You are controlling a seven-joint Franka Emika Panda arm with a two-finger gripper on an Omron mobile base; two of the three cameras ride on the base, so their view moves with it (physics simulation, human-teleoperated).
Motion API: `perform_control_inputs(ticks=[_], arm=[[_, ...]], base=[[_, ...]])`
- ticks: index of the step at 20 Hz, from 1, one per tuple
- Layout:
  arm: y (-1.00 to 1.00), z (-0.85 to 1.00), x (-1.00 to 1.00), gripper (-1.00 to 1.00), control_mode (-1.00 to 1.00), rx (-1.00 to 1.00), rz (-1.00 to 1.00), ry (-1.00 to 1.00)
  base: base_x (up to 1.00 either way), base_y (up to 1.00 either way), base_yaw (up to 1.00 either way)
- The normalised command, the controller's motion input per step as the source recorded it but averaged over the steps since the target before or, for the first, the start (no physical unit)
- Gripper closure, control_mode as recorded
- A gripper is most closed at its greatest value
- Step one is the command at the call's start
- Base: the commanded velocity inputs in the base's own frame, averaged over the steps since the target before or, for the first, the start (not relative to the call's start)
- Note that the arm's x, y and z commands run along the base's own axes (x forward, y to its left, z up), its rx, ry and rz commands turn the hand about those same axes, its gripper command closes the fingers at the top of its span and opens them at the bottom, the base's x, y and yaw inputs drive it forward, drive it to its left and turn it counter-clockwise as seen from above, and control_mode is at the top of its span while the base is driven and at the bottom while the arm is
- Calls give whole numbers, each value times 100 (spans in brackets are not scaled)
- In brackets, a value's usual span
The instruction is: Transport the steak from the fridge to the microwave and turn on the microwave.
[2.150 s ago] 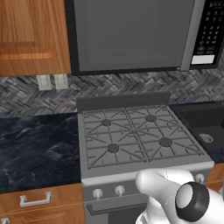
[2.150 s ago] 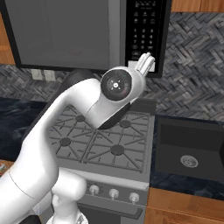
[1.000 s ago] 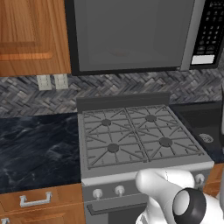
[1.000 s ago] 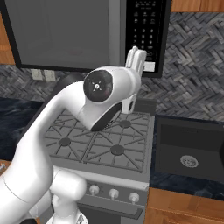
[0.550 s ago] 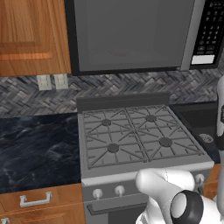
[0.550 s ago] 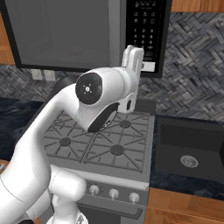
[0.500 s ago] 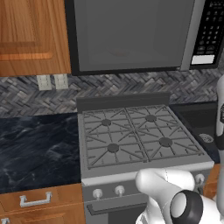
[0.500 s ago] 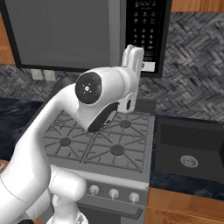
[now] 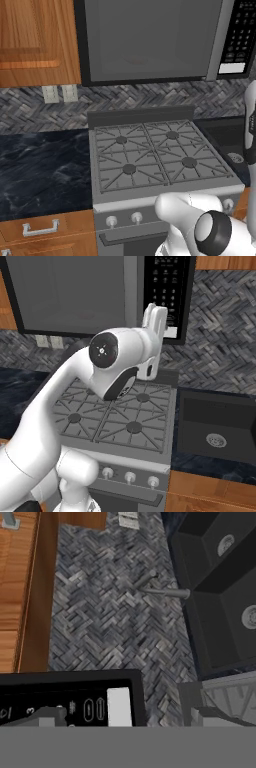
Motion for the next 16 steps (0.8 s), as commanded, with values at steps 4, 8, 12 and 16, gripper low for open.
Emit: perform_control_inputs(ticks=[4, 8, 12, 16], arm=[[-1, 4, 14, -100, -100, 0, 0, 2], [0, 0, 15, -100, -100, 0, 0, 0], [0, 1, 15, -100, -100, 0, 0, 0], [0, 1, 17, -100, -100, 0, 0, 0]], base=[[0, 0, 0], [0, 0, 0], [0, 0, 0], [0, 0, 0]])
